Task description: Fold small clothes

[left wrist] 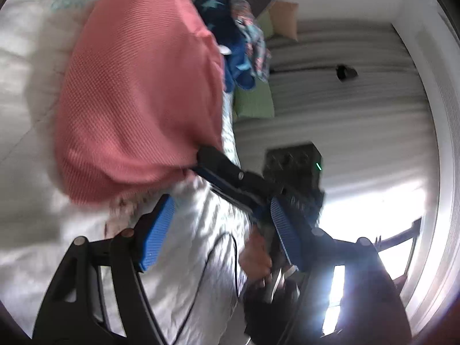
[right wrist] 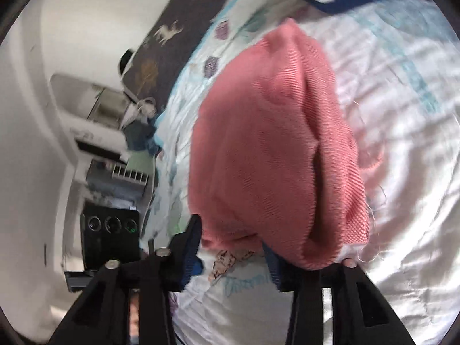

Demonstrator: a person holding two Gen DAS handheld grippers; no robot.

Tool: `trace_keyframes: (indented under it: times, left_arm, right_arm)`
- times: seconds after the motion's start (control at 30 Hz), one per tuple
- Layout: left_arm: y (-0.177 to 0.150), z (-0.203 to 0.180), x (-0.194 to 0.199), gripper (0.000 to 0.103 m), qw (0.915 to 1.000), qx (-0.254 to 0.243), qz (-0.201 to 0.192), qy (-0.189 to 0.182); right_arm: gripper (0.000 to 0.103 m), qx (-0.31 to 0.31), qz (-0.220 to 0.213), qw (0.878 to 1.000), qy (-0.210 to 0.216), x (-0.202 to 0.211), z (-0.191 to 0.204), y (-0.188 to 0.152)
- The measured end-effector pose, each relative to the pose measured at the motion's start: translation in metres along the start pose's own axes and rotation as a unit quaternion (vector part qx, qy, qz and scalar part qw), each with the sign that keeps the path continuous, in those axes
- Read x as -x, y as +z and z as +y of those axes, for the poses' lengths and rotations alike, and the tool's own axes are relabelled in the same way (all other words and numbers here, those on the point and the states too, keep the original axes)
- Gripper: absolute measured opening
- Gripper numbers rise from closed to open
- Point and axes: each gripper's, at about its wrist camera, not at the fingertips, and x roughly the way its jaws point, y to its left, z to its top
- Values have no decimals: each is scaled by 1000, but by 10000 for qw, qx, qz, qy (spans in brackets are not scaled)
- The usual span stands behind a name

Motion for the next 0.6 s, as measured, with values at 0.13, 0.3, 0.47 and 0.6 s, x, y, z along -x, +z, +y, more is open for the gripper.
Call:
trace_keyframes:
  times: [0.13,0.3,0.47,0.6]
  left_arm:
    - [-2,14,0,58,9970,84,-484,594]
    - [-19,15,21,37,9877,-16,-957,1233]
    - [-36,7,51,40,9782,-134,-1121,1743]
    - [-35,-19,70,57,9604,-757,-1103,2442]
  right_arm:
    - [6,44,-343,9994,2,19,-4,-2]
    - [6,179,-23,9974,-695,12,-6,-4]
    - [6,-9,317,9966,-763,9,-21,-16]
    - [33,654,688,9928,-726,25,5,-21]
